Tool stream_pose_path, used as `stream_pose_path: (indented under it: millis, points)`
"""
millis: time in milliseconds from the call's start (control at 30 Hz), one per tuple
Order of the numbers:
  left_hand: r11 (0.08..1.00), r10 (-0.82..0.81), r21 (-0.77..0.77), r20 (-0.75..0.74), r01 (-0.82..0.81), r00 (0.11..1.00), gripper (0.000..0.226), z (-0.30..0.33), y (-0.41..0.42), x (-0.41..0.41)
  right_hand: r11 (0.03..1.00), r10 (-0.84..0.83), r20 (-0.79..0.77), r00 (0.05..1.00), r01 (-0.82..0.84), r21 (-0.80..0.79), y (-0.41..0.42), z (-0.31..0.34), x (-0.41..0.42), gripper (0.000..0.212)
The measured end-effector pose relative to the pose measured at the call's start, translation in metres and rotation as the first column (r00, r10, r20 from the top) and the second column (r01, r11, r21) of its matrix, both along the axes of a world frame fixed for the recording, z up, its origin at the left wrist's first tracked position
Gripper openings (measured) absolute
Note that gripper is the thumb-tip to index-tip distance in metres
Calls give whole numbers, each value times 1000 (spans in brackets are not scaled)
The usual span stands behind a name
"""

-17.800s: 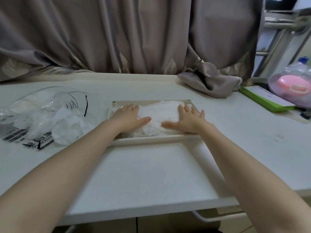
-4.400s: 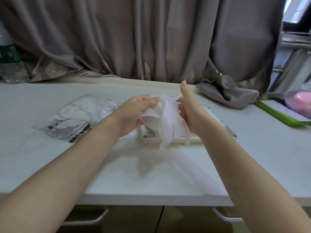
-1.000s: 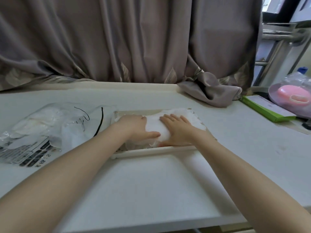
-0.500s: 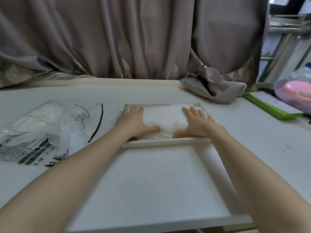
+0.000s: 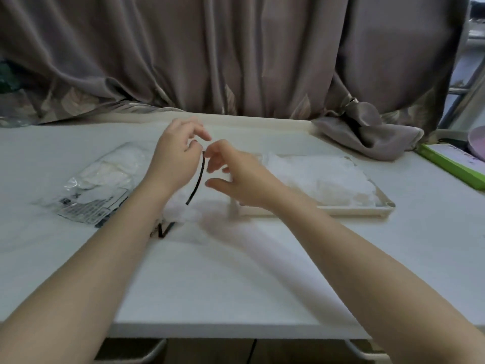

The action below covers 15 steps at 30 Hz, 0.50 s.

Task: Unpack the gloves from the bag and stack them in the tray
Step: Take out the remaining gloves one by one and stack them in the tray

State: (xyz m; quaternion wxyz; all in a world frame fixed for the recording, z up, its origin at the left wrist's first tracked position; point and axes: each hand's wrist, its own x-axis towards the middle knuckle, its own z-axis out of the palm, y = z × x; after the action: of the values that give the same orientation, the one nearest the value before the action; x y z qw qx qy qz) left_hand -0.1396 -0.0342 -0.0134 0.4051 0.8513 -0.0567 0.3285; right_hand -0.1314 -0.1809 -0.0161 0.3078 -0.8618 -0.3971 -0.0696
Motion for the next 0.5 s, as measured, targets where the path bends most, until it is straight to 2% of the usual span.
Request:
stream_pose_path:
  millis: [100,200,267,367,500]
  points:
    - [972,33,-230,-61,-47,998,28,-22,33,-2,979,-78,-164,983,45,-197,42,-19,-1,34]
    - [942,-60,-336,-100,23,993,33,-34,43,1,906,-266,-170,949,185,-381,59,-37,5,37]
    - [937,-91,-346,-126,42,988,33,-36,47,3,902,-291,-180,940,207,-378,64,-45,8,31]
    - [944,-136,-321,-163,77,977,29,-37,44,5,925,-236,-242,941,141,-353,60,-44,6,11]
    - [950,-196,-279,-193,137,961,25,-42,41,7,921,-226,-252,941,122,-369,54,-42,3,17]
